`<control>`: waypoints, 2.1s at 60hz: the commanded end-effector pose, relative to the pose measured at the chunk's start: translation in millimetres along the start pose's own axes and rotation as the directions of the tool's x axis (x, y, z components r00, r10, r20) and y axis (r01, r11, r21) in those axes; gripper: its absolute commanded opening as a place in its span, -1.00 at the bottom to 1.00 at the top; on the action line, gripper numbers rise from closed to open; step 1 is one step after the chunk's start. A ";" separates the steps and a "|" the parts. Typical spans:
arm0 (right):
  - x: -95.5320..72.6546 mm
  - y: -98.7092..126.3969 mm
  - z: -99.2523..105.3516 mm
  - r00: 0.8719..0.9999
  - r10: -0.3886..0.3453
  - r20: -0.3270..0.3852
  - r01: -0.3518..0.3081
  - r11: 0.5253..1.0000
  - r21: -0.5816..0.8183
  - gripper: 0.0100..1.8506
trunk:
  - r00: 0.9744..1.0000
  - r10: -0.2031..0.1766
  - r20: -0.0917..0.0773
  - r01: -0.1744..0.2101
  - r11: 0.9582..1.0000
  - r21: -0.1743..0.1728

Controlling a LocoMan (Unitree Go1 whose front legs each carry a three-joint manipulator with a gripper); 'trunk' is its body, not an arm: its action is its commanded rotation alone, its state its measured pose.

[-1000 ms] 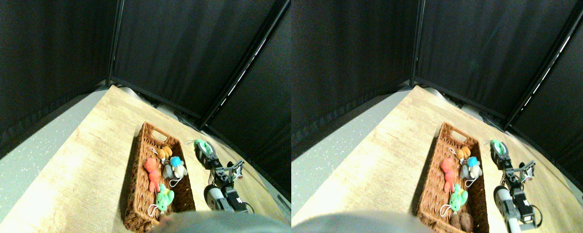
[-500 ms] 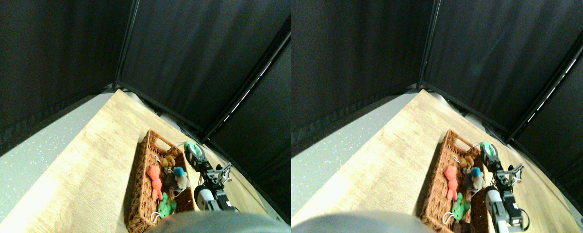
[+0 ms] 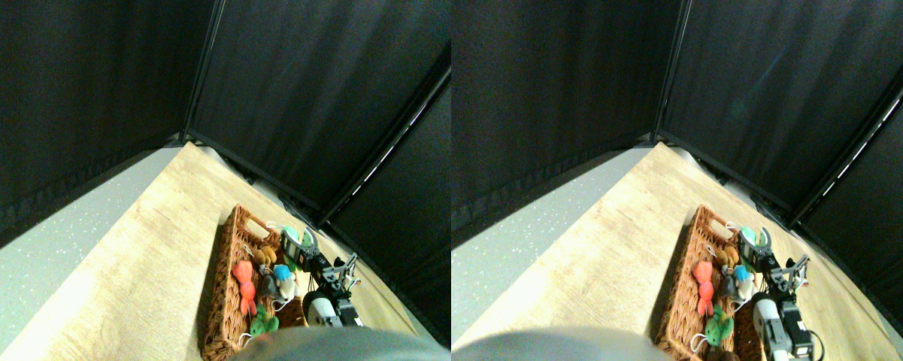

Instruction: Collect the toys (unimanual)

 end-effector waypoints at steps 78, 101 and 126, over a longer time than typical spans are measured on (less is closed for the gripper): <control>-73.8 -93.2 114.7 0.875 -0.068 0.479 -0.008 0.988 0.156 -0.16 | 0.977 -0.162 -0.135 0.186 0.965 0.185; -114.7 -115.4 102.9 0.829 -0.198 0.524 0.095 0.972 0.217 0.03 | 0.970 -0.186 -0.155 0.216 0.955 0.204; -154.1 -123.3 90.4 0.842 -0.276 0.463 0.128 0.937 0.326 0.00 | 0.964 -0.200 -0.174 0.232 0.954 0.190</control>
